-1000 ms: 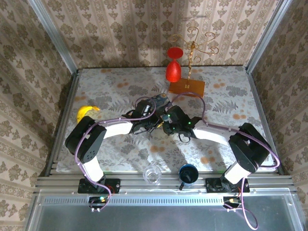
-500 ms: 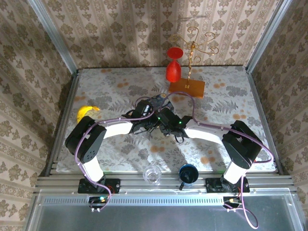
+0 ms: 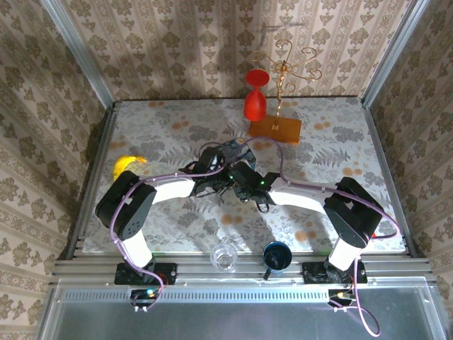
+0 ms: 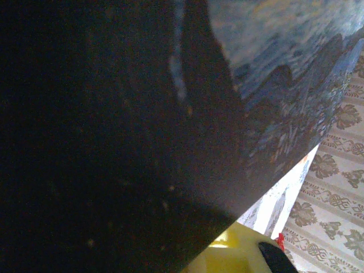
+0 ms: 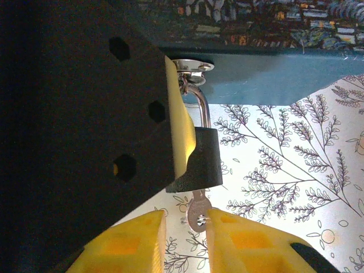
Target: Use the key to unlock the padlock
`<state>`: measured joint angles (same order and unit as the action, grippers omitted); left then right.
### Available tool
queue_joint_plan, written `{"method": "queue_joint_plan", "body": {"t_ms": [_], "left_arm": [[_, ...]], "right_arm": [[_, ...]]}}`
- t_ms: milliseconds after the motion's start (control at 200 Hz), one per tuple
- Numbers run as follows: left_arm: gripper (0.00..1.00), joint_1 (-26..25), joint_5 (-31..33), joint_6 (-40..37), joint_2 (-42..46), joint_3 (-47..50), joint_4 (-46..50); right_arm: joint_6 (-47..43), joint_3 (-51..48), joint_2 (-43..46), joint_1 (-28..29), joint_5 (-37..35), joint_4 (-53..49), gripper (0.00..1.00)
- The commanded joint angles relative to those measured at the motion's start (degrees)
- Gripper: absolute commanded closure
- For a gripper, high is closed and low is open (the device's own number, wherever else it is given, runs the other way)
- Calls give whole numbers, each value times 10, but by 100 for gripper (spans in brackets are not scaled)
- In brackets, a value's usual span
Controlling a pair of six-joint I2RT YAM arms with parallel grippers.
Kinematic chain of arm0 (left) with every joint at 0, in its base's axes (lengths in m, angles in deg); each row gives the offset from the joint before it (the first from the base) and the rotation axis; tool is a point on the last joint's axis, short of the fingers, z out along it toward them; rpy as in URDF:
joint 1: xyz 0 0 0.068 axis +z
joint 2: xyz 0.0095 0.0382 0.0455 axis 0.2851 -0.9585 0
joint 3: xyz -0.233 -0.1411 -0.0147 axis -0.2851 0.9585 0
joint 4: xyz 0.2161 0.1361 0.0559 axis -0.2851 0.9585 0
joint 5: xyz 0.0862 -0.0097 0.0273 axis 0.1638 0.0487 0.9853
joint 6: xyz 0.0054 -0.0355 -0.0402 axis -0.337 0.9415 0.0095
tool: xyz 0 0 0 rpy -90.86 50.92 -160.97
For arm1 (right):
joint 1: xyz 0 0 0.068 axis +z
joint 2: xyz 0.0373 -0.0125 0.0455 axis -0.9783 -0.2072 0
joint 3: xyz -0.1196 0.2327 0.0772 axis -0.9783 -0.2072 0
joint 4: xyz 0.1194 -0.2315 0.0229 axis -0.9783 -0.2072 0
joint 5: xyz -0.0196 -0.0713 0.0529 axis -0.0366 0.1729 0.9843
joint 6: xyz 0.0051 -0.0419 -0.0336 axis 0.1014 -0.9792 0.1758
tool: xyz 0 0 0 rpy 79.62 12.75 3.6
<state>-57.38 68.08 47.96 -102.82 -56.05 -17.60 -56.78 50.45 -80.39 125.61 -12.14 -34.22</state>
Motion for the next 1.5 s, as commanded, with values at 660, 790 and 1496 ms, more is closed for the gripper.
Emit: {"method": "queue_joint_plan", "body": {"t_ms": [660, 790, 1496], "left_arm": [[100, 2, -19, 14, 4, -12, 12], [100, 2, -19, 15, 3, -13, 11], [100, 2, -28, 17, 4, -20, 13]], "right_arm": [[11, -23, -27, 4, -18, 32, 72], [13, -49, -6, 4, -10, 58, 72], [-11, -79, 6, 4, -40, 123, 73]]}}
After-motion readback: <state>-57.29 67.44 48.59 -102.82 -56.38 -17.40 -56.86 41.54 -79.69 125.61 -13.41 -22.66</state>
